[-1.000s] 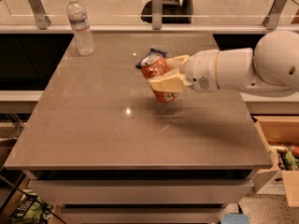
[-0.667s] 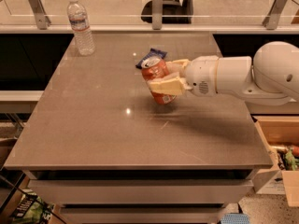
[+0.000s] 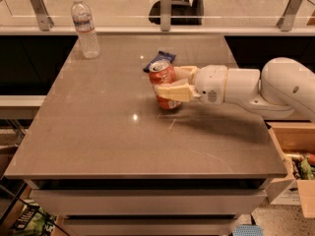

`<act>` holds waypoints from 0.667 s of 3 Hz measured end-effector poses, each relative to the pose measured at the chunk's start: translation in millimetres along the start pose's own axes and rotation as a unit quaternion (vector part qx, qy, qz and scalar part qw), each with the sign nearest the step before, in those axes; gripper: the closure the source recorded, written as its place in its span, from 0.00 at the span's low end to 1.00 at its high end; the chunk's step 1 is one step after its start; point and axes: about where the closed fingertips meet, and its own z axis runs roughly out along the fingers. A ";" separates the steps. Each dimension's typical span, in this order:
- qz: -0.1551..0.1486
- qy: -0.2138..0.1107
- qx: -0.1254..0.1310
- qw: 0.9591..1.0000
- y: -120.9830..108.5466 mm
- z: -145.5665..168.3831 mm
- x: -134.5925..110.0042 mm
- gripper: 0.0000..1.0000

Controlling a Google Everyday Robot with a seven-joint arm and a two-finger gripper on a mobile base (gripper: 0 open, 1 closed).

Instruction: Place coke can upright

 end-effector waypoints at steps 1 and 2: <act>0.004 -0.013 -0.006 1.000 -4.5 3.7 6.1 1.00; 0.004 -0.013 -0.006 1.000 -4.6 3.3 4.0 1.00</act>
Offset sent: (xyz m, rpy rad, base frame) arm 0.0181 -0.0057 -0.0292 0.1062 -0.0010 0.0210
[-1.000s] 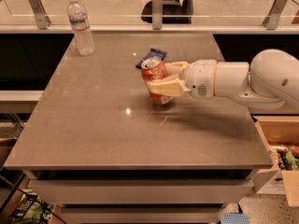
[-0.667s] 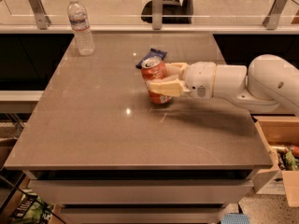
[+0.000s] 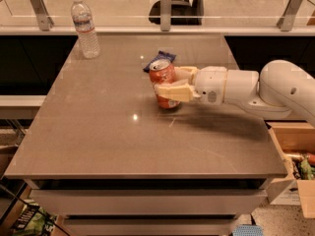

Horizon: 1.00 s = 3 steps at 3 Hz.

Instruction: Place coke can upright

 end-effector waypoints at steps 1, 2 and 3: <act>0.000 0.000 0.000 1.000 0.0 0.0 0.0 1.00; 0.003 -0.008 -0.001 1.000 -2.1 0.9 3.4 1.00; 0.003 -0.008 -0.001 1.000 -2.1 0.5 1.2 1.00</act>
Offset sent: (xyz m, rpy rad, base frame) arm 0.0151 -0.0099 -0.0350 0.1157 0.0010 0.0010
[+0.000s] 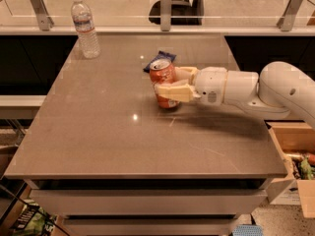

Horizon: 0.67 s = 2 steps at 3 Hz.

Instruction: Place coke can upright

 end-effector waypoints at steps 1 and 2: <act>0.000 0.000 0.000 1.000 0.0 0.0 0.1 1.00; 0.000 0.000 0.000 1.000 -0.1 -0.1 0.4 1.00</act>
Offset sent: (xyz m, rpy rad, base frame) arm 0.0003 -0.0321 -0.0524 0.0880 0.0801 -0.1191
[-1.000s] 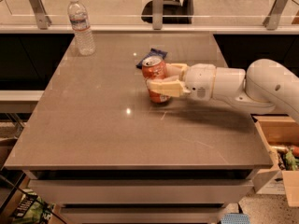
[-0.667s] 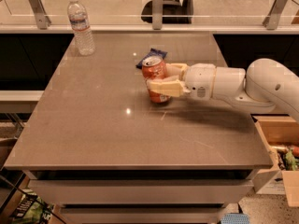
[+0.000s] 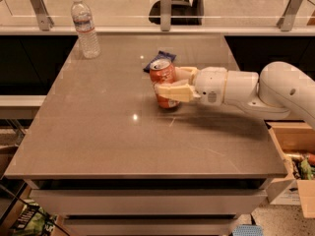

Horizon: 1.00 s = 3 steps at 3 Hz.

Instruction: Place coke can upright

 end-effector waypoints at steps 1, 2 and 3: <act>0.000 0.000 0.000 1.000 0.1 0.2 -0.1 0.82; -0.001 0.000 -0.002 1.000 1.5 2.2 -0.7 0.59; -0.001 0.000 -0.005 1.000 2.9 4.4 -1.5 0.35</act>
Offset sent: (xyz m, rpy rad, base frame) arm 0.0000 0.0001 0.0000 0.0000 0.0000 0.0002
